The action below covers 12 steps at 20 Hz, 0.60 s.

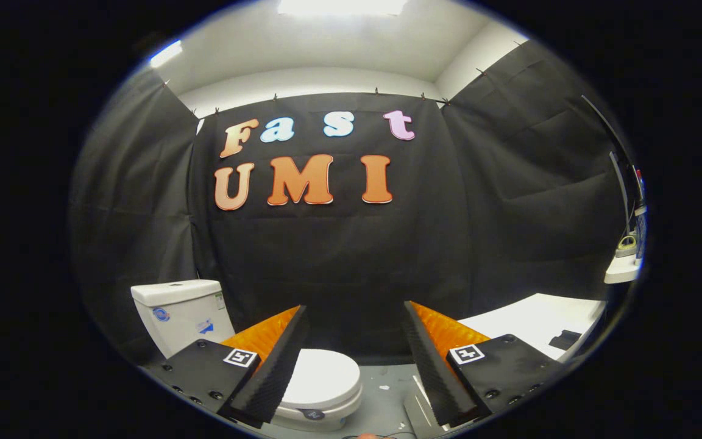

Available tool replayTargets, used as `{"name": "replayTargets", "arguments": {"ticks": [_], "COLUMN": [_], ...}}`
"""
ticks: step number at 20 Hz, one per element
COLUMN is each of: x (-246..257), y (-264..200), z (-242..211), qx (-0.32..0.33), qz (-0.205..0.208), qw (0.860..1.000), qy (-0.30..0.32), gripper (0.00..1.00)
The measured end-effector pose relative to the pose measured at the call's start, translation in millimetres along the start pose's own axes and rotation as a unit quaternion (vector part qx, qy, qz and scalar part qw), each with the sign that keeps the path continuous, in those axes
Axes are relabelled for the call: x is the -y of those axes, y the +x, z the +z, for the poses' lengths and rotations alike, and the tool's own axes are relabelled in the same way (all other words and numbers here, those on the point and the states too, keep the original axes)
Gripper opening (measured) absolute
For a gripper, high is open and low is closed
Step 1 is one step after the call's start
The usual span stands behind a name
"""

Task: Open the toilet lid.

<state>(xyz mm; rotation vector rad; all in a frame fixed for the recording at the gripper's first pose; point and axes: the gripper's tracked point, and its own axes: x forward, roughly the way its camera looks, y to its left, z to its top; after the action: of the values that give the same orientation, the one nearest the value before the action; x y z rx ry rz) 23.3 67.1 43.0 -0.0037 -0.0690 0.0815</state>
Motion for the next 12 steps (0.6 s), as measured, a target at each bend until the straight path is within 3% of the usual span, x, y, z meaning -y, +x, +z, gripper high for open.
{"name": "replayTargets", "arguments": {"ticks": [3,6,12], "x": [-47.0,-81.3,-124.7], "y": [16.6,27.4,20.2], "z": [0.9,-27.0,-144.7], "qx": [-0.001,-0.022,-0.148], "qz": [0.043,0.069,0.124], "qw": [0.998,0.992,0.961], "qy": [0.052,0.099,0.199], "gripper": [0.99,0.99,0.98]}}
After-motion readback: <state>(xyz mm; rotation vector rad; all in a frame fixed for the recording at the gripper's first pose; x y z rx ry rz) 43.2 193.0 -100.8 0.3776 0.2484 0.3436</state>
